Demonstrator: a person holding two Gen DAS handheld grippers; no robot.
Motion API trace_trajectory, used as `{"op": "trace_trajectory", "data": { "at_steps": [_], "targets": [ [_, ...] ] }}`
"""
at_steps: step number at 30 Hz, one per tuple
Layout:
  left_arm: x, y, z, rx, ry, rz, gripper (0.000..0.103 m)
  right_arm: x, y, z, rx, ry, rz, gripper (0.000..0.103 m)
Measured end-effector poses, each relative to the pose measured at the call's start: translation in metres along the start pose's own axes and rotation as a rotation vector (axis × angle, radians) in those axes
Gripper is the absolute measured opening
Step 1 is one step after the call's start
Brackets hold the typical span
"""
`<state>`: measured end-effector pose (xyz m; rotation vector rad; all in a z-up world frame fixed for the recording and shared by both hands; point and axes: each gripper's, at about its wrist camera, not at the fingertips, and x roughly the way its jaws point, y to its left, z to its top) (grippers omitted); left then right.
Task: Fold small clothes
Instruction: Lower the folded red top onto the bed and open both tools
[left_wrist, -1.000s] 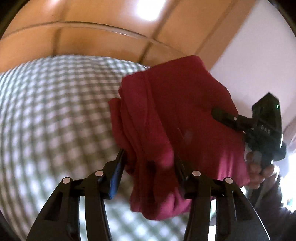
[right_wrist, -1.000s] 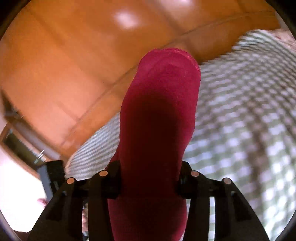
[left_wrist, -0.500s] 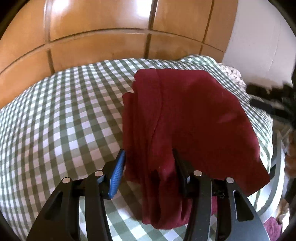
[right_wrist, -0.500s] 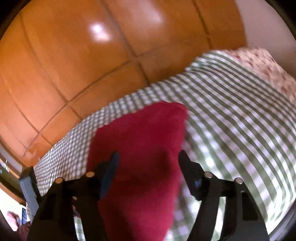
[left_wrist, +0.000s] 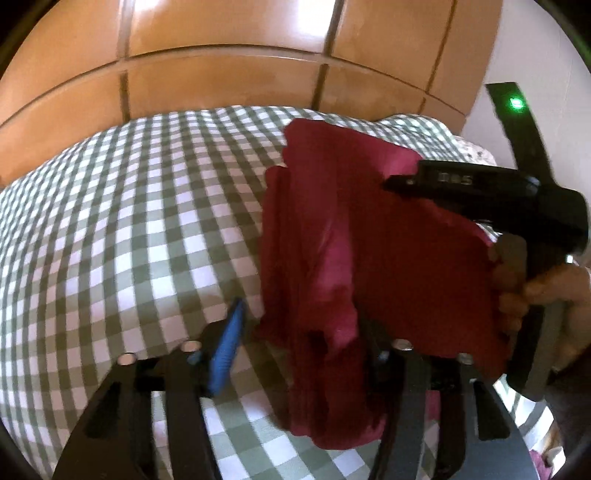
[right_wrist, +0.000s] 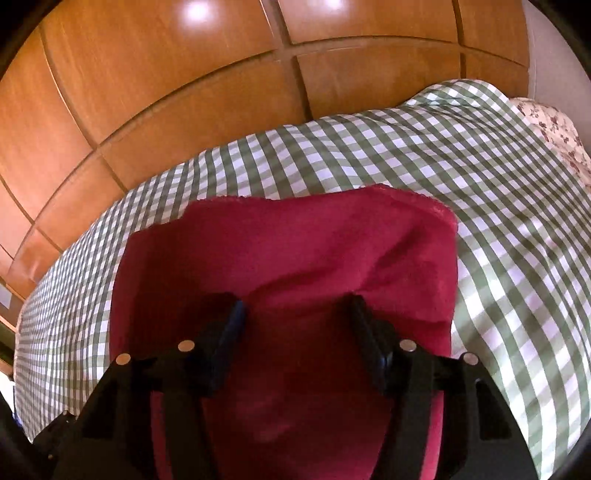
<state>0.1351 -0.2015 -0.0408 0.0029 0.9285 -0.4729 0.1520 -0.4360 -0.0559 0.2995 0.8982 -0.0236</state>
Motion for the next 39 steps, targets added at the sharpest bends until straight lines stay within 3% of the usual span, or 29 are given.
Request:
{"op": "trace_trajectory", "data": {
  "at_steps": [3, 7, 12, 22, 29, 37, 39],
  "targets": [
    [-0.01, 0.003, -0.003, -0.018, -0.002, 0.019, 0.071, -0.02, 0.0, -0.003, 0.006, -0.035, 0.023, 0.065],
    [-0.027, 0.003, -0.009, -0.006, -0.021, 0.036, 0.072, -0.057, 0.002, -0.014, 0.017, -0.082, 0.07, 0.068],
    [-0.042, 0.002, -0.018, -0.013, -0.039, 0.052, 0.076, -0.09, 0.009, -0.047, -0.026, -0.078, 0.084, 0.068],
    [-0.06, -0.001, -0.031, -0.035, -0.047, 0.081, 0.076, -0.105, 0.023, -0.117, -0.069, -0.027, -0.029, 0.07],
    [-0.089, -0.004, -0.04, -0.058, -0.1, 0.122, 0.081, -0.121, 0.04, -0.13, -0.082, -0.063, -0.105, 0.079],
    [-0.121, 0.002, -0.049, -0.08, -0.162, 0.167, 0.087, -0.129, 0.047, -0.145, -0.087, -0.043, -0.148, 0.085],
    [-0.13, 0.002, -0.054, -0.082, -0.182, 0.188, 0.092, -0.139, 0.049, -0.147, -0.062, -0.073, -0.193, 0.092]
  ]
}}
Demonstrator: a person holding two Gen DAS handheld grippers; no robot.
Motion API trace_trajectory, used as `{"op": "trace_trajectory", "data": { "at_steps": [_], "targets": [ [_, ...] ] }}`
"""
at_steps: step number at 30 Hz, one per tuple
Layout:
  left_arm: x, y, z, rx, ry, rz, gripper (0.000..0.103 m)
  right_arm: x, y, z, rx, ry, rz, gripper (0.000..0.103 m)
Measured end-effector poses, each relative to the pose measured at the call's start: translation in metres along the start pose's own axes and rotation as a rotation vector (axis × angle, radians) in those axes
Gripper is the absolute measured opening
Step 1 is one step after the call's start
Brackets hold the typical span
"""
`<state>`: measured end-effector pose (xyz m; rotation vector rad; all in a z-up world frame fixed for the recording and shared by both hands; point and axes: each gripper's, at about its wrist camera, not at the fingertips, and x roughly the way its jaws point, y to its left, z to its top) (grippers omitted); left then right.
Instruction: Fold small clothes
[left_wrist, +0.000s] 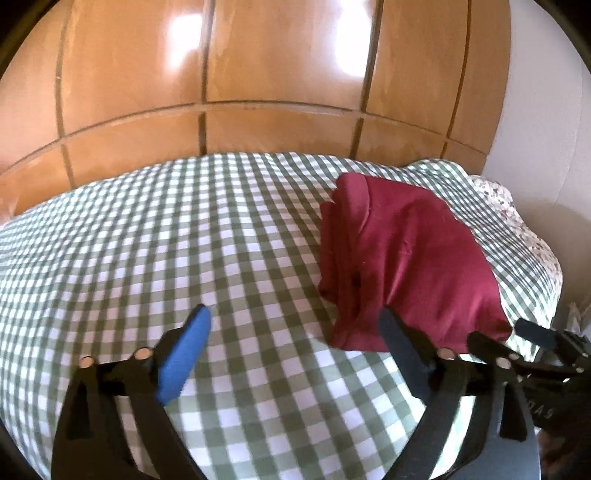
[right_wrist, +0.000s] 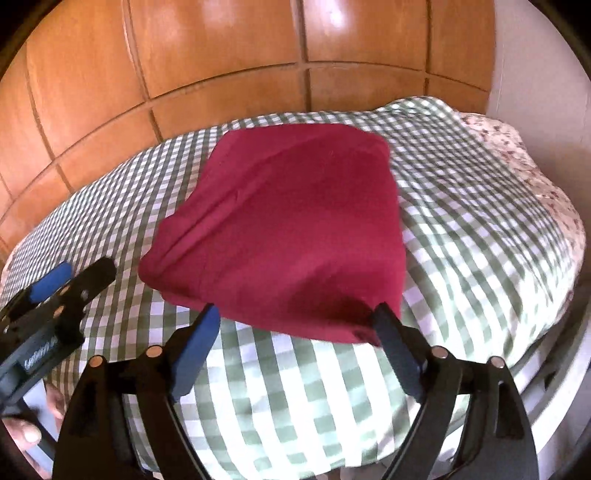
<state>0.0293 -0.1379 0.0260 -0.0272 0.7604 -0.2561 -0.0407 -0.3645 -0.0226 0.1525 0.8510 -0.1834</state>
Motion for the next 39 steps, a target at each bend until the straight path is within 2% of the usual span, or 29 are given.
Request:
{"op": "trace_trajectory", "data": {
  "at_steps": [3, 5, 14, 18, 27, 39],
  "targets": [
    [-0.011, 0.004, -0.005, -0.011, -0.019, 0.02, 0.095, -0.011, 0.002, -0.001, 0.003, -0.042, -0.049, 0.1],
    [-0.016, 0.006, -0.009, -0.02, -0.022, 0.035, 0.096, -0.02, 0.004, -0.002, 0.015, -0.089, -0.112, 0.101],
    [-0.037, 0.014, -0.014, -0.055, -0.042, 0.063, 0.099, -0.049, 0.013, -0.009, 0.025, -0.201, -0.201, 0.101],
    [-0.043, 0.014, -0.015, -0.059, -0.049, 0.06, 0.099, -0.055, 0.012, -0.013, 0.033, -0.226, -0.21, 0.101],
    [-0.051, 0.007, -0.015, -0.034, -0.068, 0.098, 0.099, -0.053, 0.011, -0.016, 0.031, -0.214, -0.189, 0.101],
    [-0.052, 0.009, -0.018, -0.031, -0.069, 0.1, 0.099, -0.054, 0.006, -0.018, 0.068, -0.24, -0.19, 0.101]
  ]
}}
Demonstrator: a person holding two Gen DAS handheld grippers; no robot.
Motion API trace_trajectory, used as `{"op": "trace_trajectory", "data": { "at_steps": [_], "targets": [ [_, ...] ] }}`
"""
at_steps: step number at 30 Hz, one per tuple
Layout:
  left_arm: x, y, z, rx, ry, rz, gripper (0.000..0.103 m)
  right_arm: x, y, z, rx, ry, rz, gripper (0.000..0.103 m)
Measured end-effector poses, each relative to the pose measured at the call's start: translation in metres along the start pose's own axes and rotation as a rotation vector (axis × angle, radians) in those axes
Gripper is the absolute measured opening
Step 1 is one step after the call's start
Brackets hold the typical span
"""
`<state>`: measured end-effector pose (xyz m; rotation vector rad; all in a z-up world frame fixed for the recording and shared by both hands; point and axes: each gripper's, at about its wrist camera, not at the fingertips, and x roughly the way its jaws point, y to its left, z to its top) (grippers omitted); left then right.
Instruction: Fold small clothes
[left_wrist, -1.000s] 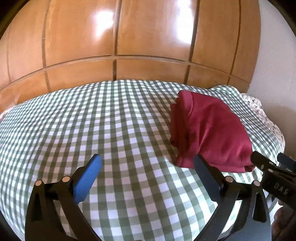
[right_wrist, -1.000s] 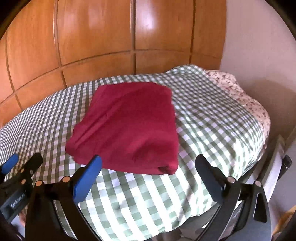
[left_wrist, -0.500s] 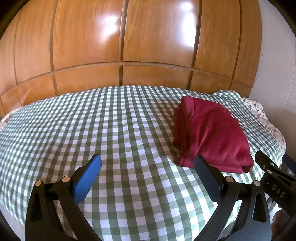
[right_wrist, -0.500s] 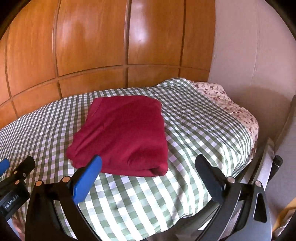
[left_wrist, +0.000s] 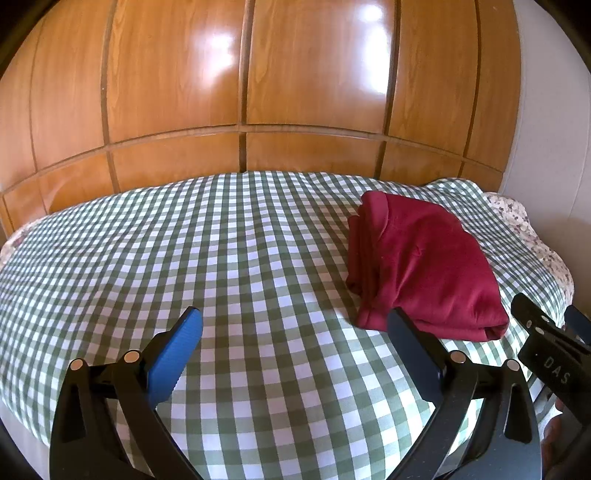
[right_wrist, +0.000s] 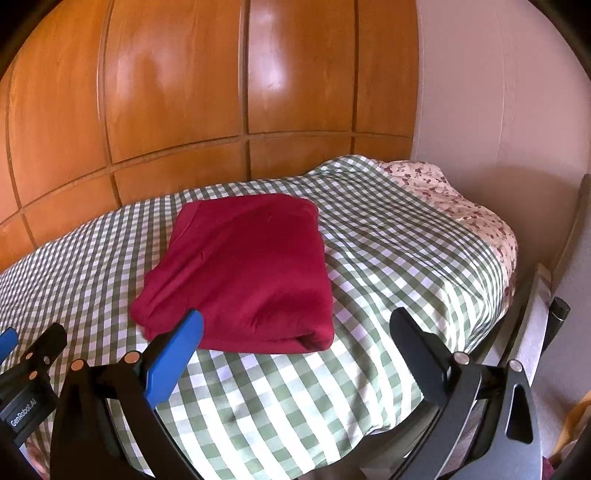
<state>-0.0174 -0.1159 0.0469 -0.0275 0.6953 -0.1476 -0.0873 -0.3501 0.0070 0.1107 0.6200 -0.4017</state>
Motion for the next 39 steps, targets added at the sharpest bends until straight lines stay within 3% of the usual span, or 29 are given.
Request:
{"op": "trace_trajectory", "data": {
  "at_steps": [39],
  "targets": [
    [0.0, 0.0052, -0.0014, 0.007, 0.002, 0.022, 0.099, 0.0002, 0.0091, -0.0103, 0.012, 0.023, 0.01, 0.101]
  ]
}}
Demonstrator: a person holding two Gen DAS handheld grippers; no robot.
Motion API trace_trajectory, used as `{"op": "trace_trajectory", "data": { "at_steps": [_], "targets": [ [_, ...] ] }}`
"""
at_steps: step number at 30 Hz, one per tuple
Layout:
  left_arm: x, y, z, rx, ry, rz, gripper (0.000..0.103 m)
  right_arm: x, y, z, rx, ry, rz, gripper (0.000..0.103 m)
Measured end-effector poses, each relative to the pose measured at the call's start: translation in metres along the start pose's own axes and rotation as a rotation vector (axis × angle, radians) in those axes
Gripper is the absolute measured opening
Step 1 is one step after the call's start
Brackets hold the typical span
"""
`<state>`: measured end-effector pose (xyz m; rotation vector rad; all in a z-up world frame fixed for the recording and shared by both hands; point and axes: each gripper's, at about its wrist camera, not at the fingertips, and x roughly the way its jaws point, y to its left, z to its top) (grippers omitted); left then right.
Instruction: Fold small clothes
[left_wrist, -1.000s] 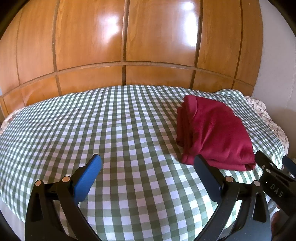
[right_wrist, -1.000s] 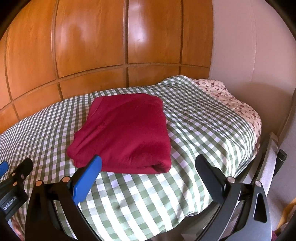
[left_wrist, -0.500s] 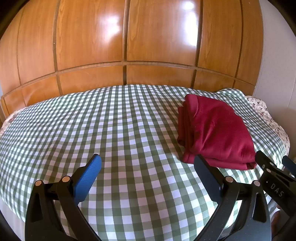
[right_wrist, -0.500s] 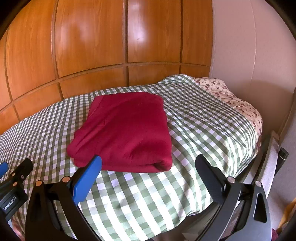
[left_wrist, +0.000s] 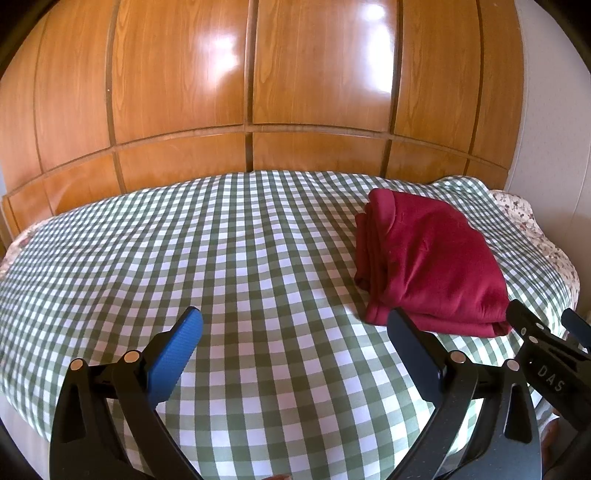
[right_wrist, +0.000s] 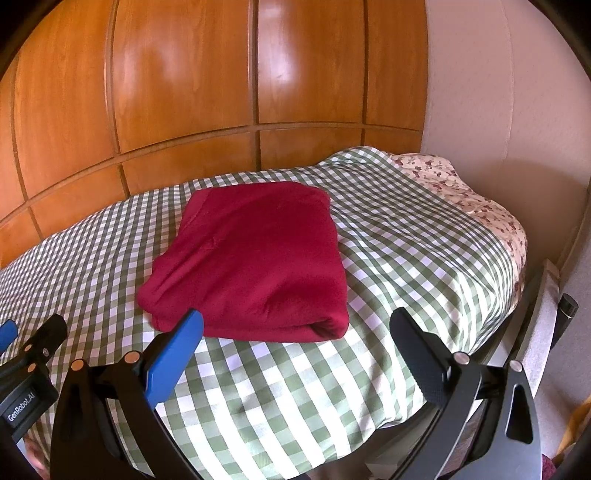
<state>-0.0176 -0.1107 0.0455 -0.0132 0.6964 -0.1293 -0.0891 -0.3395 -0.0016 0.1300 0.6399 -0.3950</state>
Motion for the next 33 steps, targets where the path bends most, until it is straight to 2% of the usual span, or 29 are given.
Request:
{"op": "trace_trajectory", "data": {
  "at_steps": [23, 29, 33],
  "targets": [
    [-0.001, 0.0, -0.002, 0.02, -0.005, 0.007, 0.099, 0.002, 0.001, -0.002, 0.006, 0.011, 0.006, 0.101],
    [0.013, 0.005, -0.006, 0.008, 0.048, 0.012, 0.099, 0.006, -0.009, 0.004, 0.034, 0.009, 0.041, 0.101],
    [0.032, 0.018, -0.011, -0.019, 0.097, 0.006, 0.099, 0.026, -0.045, 0.026, 0.125, 0.03, 0.027, 0.101]
  ]
}}
